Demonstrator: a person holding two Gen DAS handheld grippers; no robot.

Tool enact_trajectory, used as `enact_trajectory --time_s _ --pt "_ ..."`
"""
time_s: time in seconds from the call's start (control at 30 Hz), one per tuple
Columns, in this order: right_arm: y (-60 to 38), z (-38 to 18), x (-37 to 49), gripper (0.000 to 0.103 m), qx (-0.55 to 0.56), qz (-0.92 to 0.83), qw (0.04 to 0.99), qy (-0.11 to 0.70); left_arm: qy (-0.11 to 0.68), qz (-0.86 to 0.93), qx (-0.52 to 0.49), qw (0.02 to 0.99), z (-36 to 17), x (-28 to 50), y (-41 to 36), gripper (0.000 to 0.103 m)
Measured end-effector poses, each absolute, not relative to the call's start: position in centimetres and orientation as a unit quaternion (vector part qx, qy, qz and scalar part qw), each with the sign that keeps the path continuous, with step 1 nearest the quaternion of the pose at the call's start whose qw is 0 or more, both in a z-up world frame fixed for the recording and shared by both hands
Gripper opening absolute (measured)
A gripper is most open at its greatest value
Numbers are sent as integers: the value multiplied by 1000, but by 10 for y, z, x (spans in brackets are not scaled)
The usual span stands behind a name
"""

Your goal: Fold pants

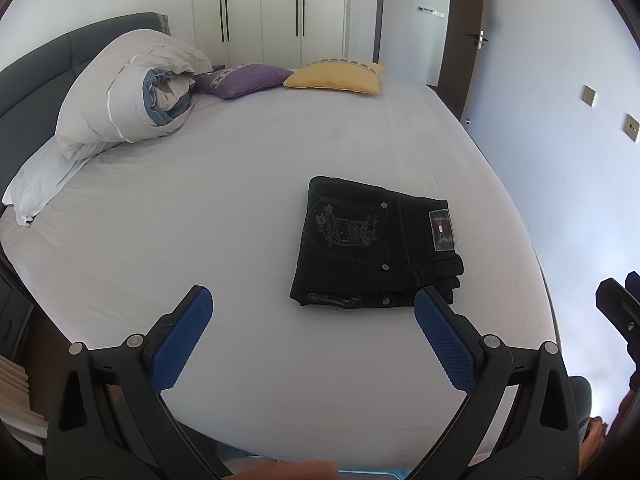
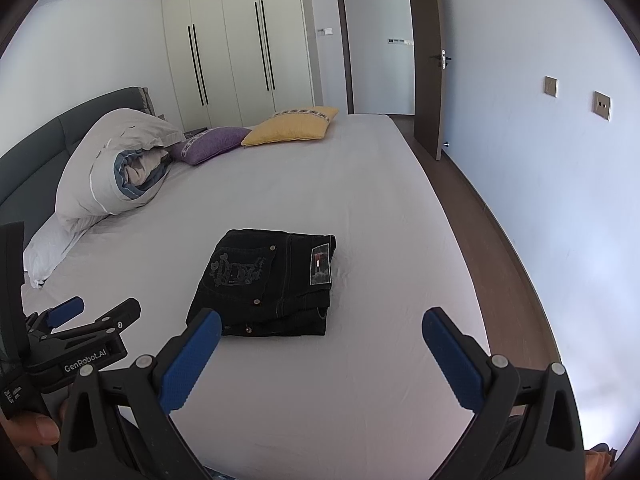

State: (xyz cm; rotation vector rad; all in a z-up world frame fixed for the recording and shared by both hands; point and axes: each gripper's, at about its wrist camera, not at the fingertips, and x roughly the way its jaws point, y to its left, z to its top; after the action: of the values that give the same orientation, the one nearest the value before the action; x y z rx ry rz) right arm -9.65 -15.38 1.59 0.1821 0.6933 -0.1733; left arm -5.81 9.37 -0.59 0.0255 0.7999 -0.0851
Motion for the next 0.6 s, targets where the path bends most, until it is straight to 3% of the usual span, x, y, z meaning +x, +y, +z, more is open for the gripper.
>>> enact_trajectory --time_s 0.6 --pt "-154 12 -95 103 88 -83 931 343 390 -43 12 920 -10 -57 95 103"
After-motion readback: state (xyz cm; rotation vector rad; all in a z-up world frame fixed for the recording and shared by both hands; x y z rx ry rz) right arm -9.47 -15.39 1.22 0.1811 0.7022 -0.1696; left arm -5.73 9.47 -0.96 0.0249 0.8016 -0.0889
